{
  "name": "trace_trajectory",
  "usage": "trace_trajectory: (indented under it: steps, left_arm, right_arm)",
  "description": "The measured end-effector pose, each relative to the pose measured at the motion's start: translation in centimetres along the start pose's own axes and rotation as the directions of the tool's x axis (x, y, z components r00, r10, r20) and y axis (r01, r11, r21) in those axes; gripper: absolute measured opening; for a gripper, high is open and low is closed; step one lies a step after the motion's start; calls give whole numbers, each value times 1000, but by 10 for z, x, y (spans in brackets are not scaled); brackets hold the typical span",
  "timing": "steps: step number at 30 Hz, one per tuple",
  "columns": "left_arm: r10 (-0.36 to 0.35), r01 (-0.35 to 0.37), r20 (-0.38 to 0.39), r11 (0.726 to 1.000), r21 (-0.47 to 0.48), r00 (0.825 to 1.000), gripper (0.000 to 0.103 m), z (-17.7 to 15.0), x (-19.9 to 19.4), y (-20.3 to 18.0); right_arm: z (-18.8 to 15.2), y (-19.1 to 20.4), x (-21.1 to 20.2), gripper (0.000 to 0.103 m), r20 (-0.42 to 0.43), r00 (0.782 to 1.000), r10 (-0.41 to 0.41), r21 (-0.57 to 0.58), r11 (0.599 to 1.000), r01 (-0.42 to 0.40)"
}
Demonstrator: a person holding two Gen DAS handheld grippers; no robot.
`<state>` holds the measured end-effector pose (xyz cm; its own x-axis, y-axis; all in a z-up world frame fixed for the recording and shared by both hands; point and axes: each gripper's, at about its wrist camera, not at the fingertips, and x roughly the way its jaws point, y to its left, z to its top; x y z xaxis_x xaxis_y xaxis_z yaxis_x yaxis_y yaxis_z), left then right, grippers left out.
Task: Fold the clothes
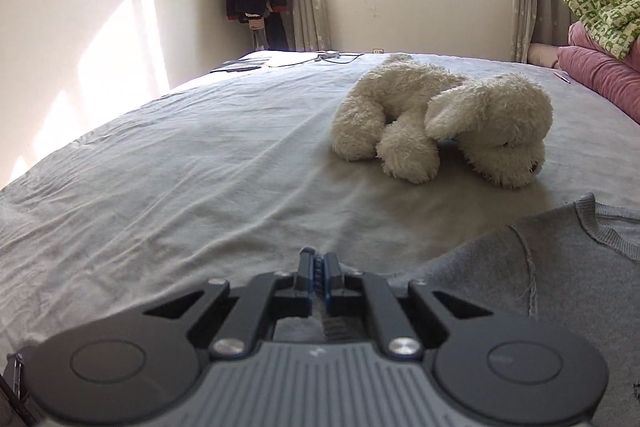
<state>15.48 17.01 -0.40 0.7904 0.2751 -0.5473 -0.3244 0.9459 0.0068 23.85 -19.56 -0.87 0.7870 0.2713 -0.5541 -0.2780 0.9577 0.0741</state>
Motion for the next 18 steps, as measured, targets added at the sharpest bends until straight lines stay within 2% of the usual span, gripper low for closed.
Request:
trace_trajectory:
  steps: [1, 2, 3, 5, 8, 11, 13, 15, 16, 17, 18]
  left_arm:
    - [-13, 12, -11, 999, -29, 1000, 10, 0, 2, 5]
    - [-26, 24, -22, 998, -58, 999, 14, 0, 4, 11]
    - [-39, 36, -32, 995, -88, 999, 23, 0, 6, 16]
    - [-67, 59, -54, 988, -145, 996, 34, 0, 10, 26]
    - [-124, 100, -99, 971, -218, 987, 36, 1, 17, 40]
    - [-199, 157, -107, 938, -309, 974, 43, -4, 25, 49]
    - [-220, 175, -105, 928, -330, 970, 43, -10, 31, 48]
    - [-226, 182, -105, 929, -321, 969, 36, -16, 36, 44]
    - [-217, 180, -101, 939, -292, 971, 30, -18, 37, 40]
    - [-211, 180, -97, 948, -262, 973, 16, -20, 37, 37]
    - [-211, 185, -89, 953, -239, 973, 13, -22, 37, 36]
  right_arm:
    - [0, 0, 0, 53, -1, 1000, 0, 0, 1000, 0]
    - [0, 0, 1, 53, -2, 1000, 1, -1, 1000, -1]
    - [0, 0, 1, 53, -3, 1000, 1, -1, 1000, -1]
    - [0, 1, 1, 53, -3, 1000, 3, 0, 1000, -3]
    - [0, 2, 2, 53, -6, 1000, 15, 2, 1000, -15]
    - [-1, 6, 4, 53, -12, 1000, 24, -2, 1000, -24]
    - [-2, 7, 7, 53, -18, 999, 30, -2, 1000, -30]
    - [-3, 8, 8, 53, -20, 999, 39, 2, 999, -39]
    - [-3, 9, 8, 53, -20, 999, 44, 5, 999, -44]
    - [-3, 9, 8, 53, -19, 998, 55, 9, 998, -54]
    - [-2, 11, 6, 53, -16, 997, 75, 17, 997, -75]
